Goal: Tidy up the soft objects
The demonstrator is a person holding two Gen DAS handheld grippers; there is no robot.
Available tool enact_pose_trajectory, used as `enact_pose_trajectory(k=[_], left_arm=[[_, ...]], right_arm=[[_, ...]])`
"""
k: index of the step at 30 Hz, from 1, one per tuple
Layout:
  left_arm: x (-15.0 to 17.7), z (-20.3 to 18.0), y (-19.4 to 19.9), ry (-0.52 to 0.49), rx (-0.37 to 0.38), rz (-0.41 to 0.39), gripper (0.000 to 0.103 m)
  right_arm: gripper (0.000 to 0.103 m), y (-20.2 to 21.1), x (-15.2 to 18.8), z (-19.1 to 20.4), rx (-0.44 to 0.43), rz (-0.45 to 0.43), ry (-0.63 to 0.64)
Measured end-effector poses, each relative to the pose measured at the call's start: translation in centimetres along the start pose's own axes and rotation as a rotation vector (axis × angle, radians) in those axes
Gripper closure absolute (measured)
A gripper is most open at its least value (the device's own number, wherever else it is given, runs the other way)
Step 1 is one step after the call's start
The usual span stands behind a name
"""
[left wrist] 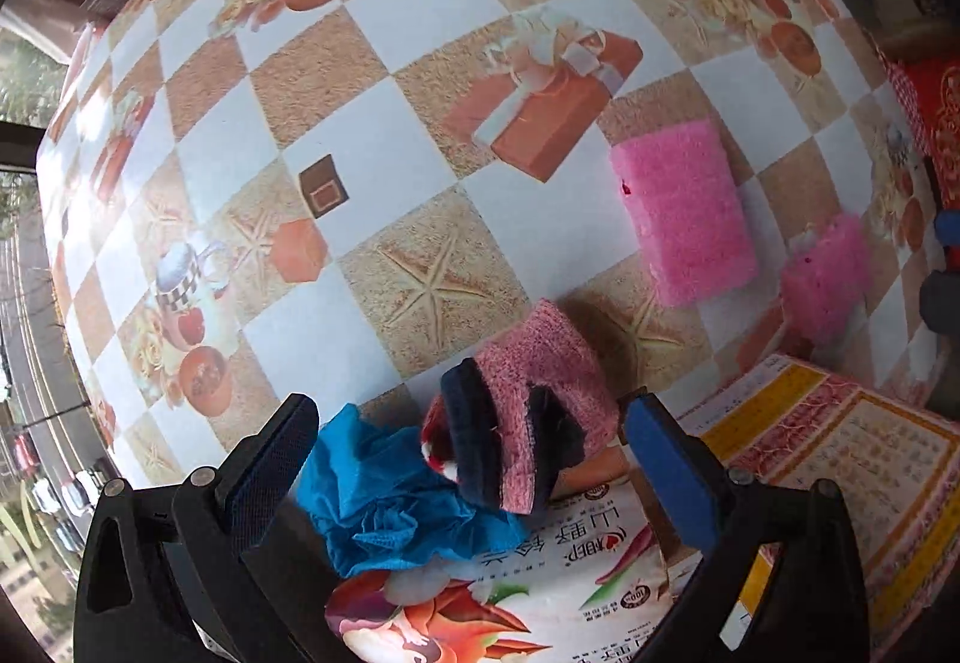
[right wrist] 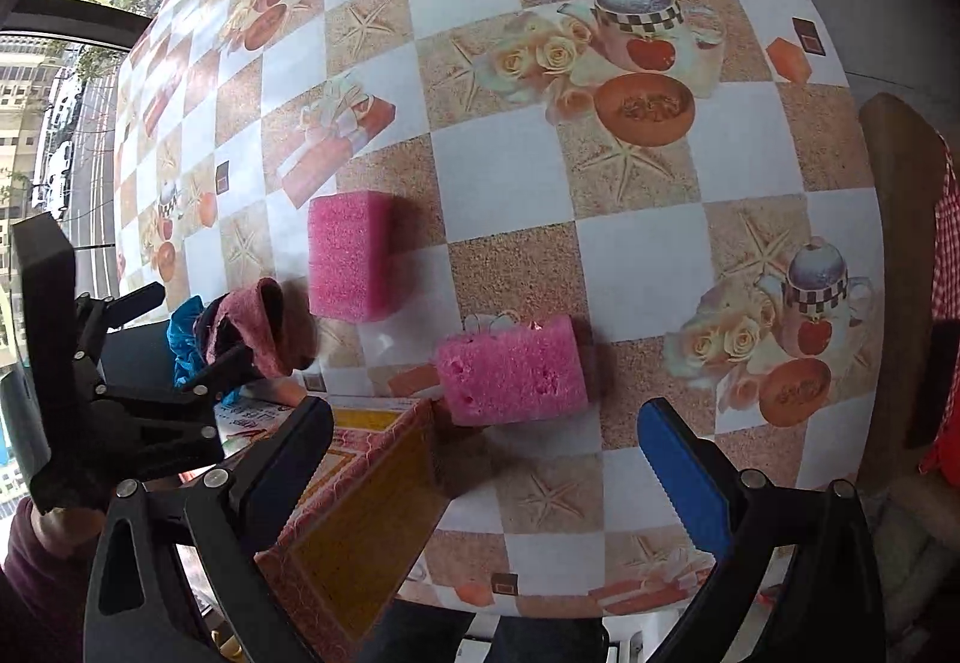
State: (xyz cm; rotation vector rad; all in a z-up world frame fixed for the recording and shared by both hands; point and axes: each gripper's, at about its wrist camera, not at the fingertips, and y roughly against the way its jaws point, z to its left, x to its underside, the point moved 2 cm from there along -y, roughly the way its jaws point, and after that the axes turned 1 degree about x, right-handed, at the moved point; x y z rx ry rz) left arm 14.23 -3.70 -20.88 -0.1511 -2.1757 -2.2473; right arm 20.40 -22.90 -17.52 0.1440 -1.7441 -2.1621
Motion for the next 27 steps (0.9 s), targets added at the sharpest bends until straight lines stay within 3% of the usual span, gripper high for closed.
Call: enact_pose_trajectory(k=[4, 8, 15, 20, 23, 24, 27], left_arm=[[-0.6, -0.8, -1.7, -0.045, -0.008, 0.049, 0.004], [-0.9, -1.1, -3.3, -0.075, -0.007, 0.109, 0.019], [-1.4, -0.6, -3.8, -0.025, 0.054, 0.115, 0.024], [-1.0, -1.0, -3.2, -0.009, 0.082, 0.097, 0.051], [-1.4, -1.5, -2.3, 0.017, 0.077, 0.068, 0.06], [-1.6, -1.2, -1.8, 0.03, 0.081, 0.052, 0.06], [-1.9, -0.2, -0.4, 0.074, 0.093, 0.005, 0.061]], right_arm=[[0.001, -0.7, -0.5, 0.0, -0.001, 0.019, 0.008], [0.001, -2.2, -0.6, -0.5, 0.031, 0.047, 0.013], [0.001, -6.2, -0.5, -0.5, 0.09, 0.093, 0.039], [0.001, -7.8, -0.1, 0.0, 0.165, 0.092, 0.076], [0.019, -7.0, 0.3, -0.5, 0.179, 0.05, 0.078], [0.031, -6.5, 0.5, -0.6, 0.178, 0.033, 0.088], [0.031, -5.2, 0.5, -1.9, 0.094, 0.014, 0.038]])
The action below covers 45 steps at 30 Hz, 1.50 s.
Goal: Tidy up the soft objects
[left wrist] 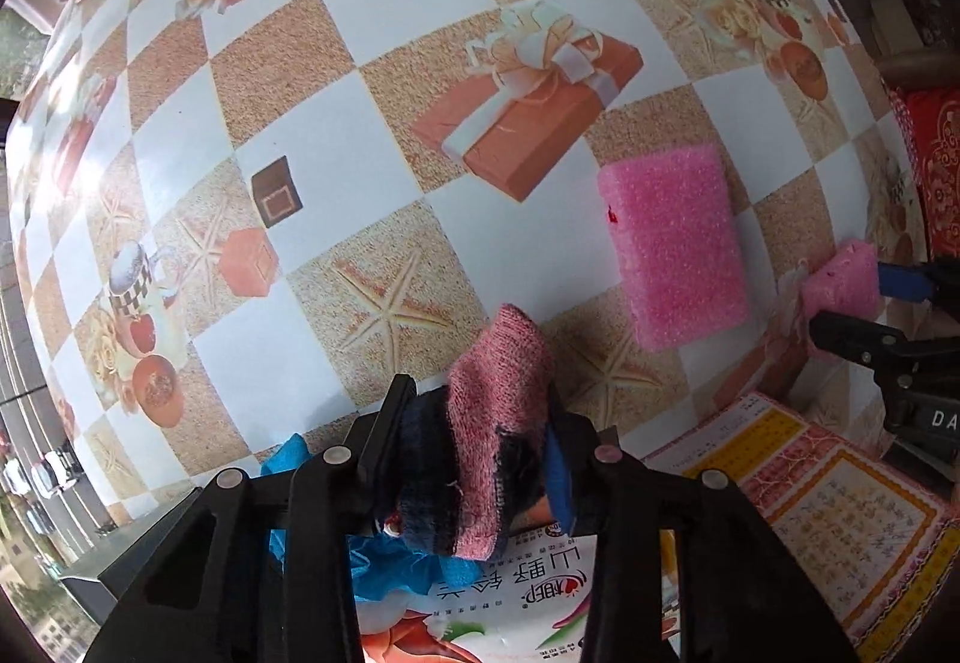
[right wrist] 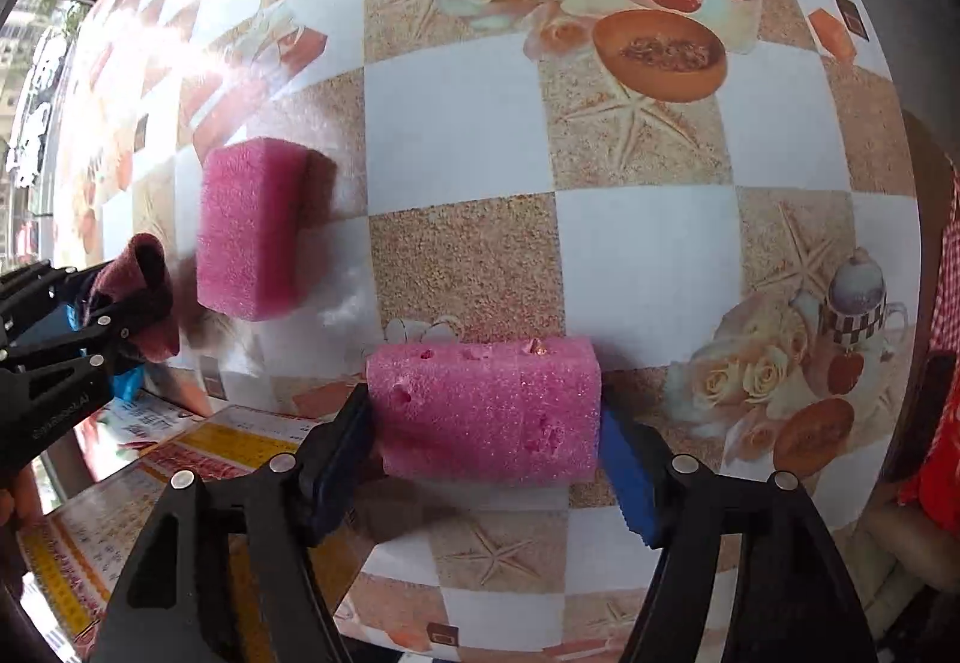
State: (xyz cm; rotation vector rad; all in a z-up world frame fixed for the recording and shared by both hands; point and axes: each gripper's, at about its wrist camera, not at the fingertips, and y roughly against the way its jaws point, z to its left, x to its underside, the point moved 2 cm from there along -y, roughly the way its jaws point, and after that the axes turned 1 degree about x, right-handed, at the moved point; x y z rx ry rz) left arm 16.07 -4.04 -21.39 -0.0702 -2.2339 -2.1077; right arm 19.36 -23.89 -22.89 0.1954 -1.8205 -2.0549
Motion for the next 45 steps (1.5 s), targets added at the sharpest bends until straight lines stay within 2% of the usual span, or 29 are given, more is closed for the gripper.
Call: enact_pose_trajectory(k=[6, 12, 14, 19, 25, 30, 35, 45], left_arm=[[-0.2, 0.8, 4.0, 0.041, 0.018, -0.091, 0.061], [-1.0, -1.3, 7.8, 0.0, 0.035, -0.159, 0.061], [-0.5, -2.3, 7.9, -0.016, 0.046, -0.18, 0.061], [-1.3, -7.0, 8.3, -0.064, 0.08, -0.23, 0.061], [-0.8, -13.4, 11.3, -0.211, 0.106, -0.298, 0.061], [1.5, -18.3, 13.0, -0.33, 0.143, -0.315, 0.061], [5.3, -22.2, 14.0, -0.468, 0.171, -0.317, 0.061], [13.1, -24.6, 13.5, -0.626, 0.226, -0.267, 0.061]], right_arm=[[0.031, 2.4, 0.7, -2.3, -0.056, -0.057, -0.072], [0.031, 4.6, 1.8, -3.9, -0.07, -0.094, -0.108], [0.031, 5.5, 1.2, -4.2, -0.075, -0.109, -0.117], [0.031, 7.3, 2.6, -4.3, -0.081, -0.159, -0.15], [0.031, 10.3, 5.4, -6.9, -0.072, -0.222, -0.214], [0.031, 11.8, 8.4, -9.1, -0.061, -0.254, -0.28], [0.031, 12.6, 11.8, -11.0, -0.049, -0.27, -0.348], [0.031, 11.8, 17.2, -11.6, -0.019, -0.256, -0.4]])
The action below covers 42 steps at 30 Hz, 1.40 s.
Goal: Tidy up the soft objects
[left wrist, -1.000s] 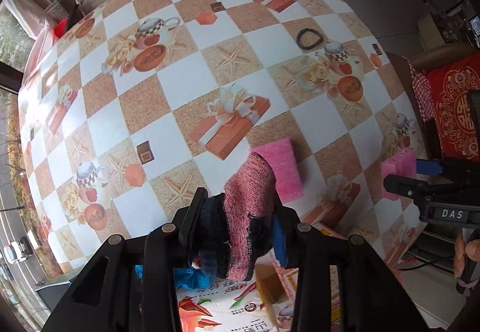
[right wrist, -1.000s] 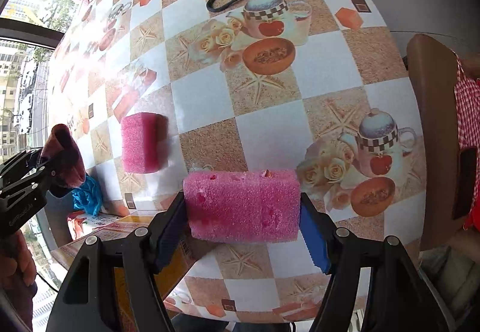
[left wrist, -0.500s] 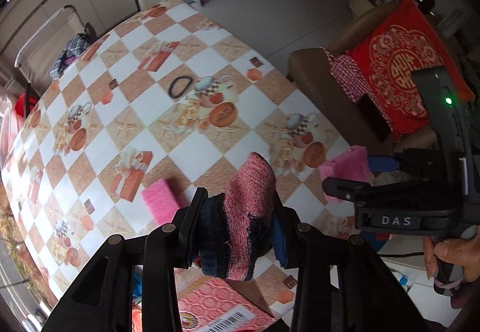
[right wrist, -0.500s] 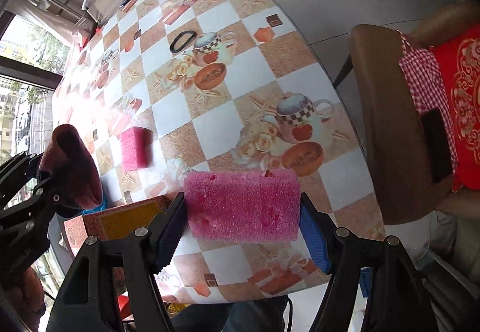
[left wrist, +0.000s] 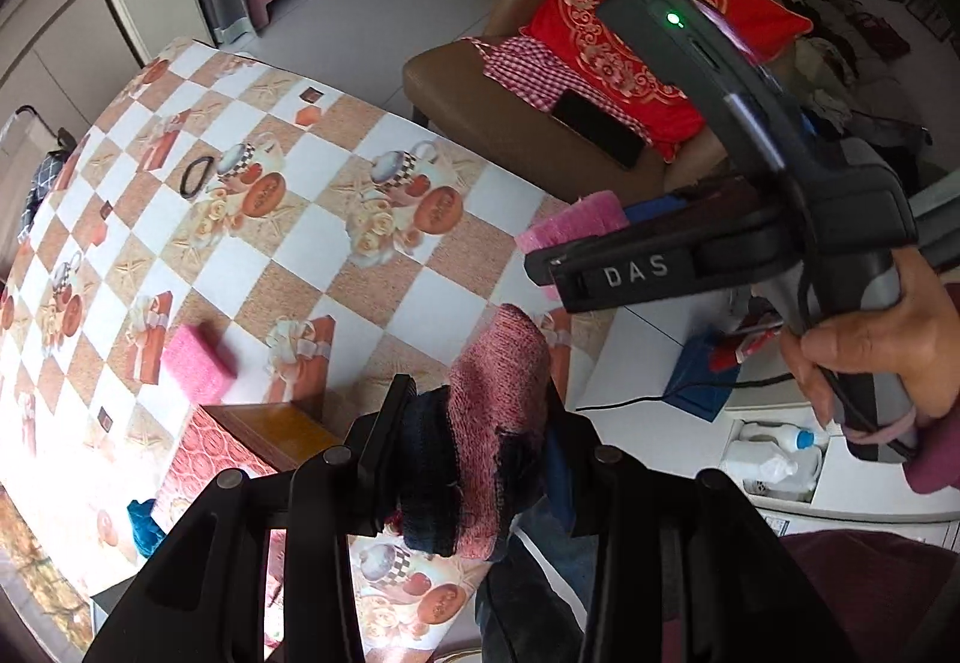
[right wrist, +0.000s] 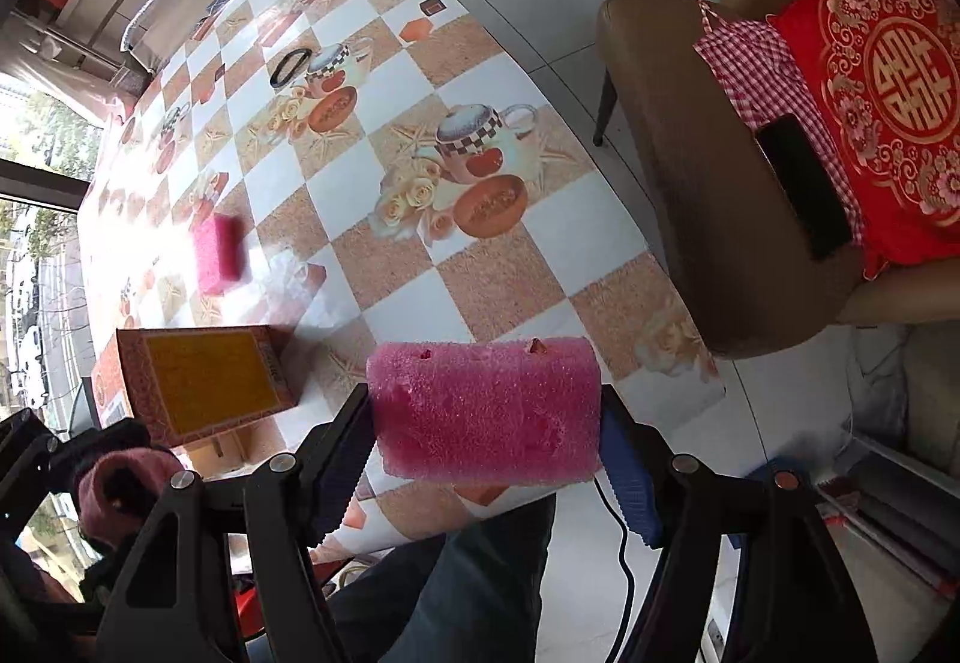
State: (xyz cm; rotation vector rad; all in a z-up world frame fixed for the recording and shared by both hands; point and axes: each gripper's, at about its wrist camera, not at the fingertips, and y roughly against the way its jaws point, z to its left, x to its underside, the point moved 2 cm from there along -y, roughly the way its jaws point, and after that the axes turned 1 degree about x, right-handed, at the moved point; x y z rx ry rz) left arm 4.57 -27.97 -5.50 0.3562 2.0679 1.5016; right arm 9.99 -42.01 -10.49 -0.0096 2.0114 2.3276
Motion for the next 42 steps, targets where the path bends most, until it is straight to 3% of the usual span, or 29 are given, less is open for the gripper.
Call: enact_pose_trajectory(k=[9, 21, 27, 31, 42], left_arm=[[6.1, -1.3, 0.7, -0.017, 0.003, 0.029, 0.061], [13.1, 1.7, 3.8, 0.141, -0.068, -0.007, 0.061], [16.7, 4.5, 6.2, 0.286, -0.118, -0.05, 0.061], [19.3, 6.8, 7.7, 0.393, -0.206, -0.092, 0.061], [27.1, 12.9, 10.6, 0.745, -0.27, -0.167, 0.061]], right_arm=[[0.031, -0.1, 3.4, 1.6, -0.023, 0.017, 0.02], [0.031, -1.2, 8.4, 10.5, -0.11, 0.097, 0.273], [0.031, -1.0, 10.8, 15.6, -0.152, 0.138, 0.424], [0.031, -0.2, 12.0, 18.8, -0.161, 0.154, 0.52], [0.031, 1.5, 13.7, 27.6, -0.199, 0.157, 0.73]])
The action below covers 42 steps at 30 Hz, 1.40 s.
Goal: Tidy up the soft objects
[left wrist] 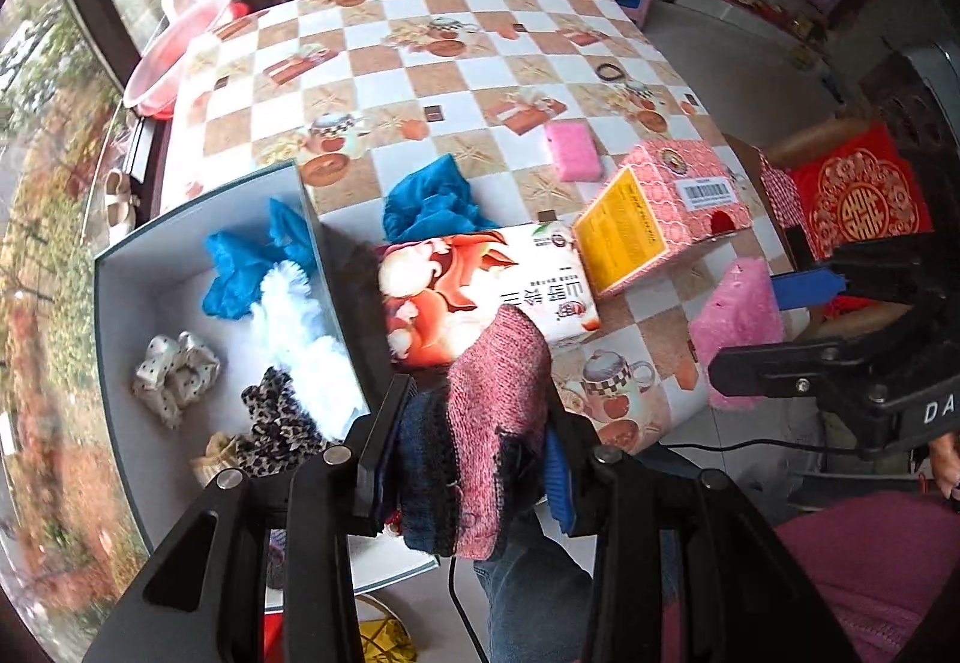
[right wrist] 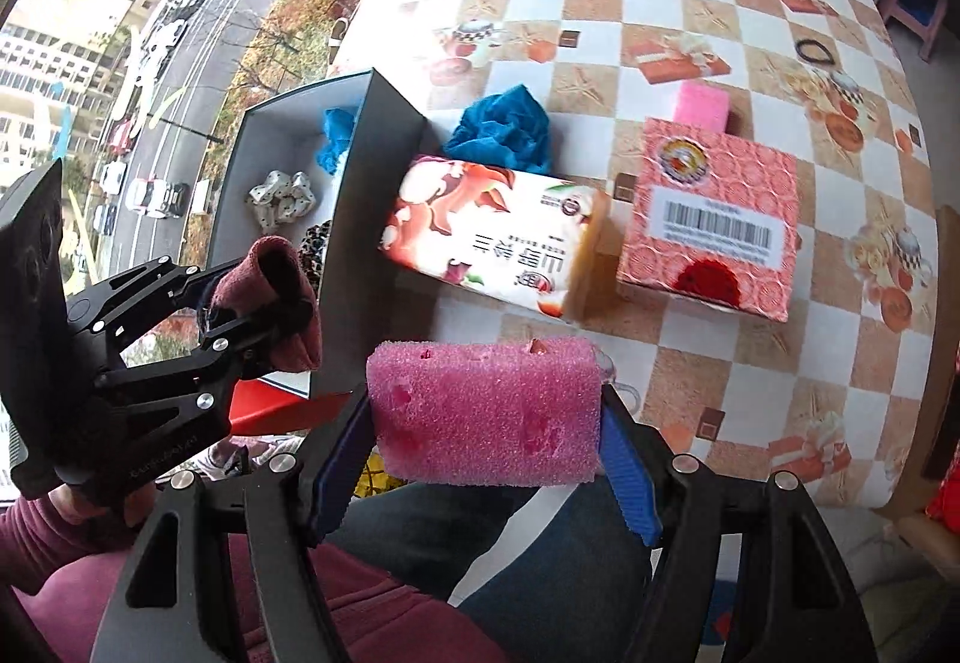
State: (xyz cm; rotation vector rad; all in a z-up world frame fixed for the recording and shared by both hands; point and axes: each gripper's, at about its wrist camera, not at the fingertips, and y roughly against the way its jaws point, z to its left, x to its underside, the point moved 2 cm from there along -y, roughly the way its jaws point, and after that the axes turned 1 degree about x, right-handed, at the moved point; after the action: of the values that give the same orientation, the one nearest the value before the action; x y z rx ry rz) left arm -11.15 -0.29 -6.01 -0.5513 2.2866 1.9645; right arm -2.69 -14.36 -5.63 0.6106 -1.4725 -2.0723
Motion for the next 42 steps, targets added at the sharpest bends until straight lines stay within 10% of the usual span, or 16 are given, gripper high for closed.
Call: enact_pose_trajectory(k=[29, 42], left_arm=[[6.6, 13.9, 2.9, 0.558, -0.17, -0.086, 0.061], [8.3, 14.2, 1.9, 0.646, -0.187, -0.065, 0.061]], right_arm=[[0.031, -3.8, -7.6, 12.8, 0.003, 0.071, 0.36], [0.031, -5.6, -7.9, 15.9, -0.002, 0.109, 0.446]])
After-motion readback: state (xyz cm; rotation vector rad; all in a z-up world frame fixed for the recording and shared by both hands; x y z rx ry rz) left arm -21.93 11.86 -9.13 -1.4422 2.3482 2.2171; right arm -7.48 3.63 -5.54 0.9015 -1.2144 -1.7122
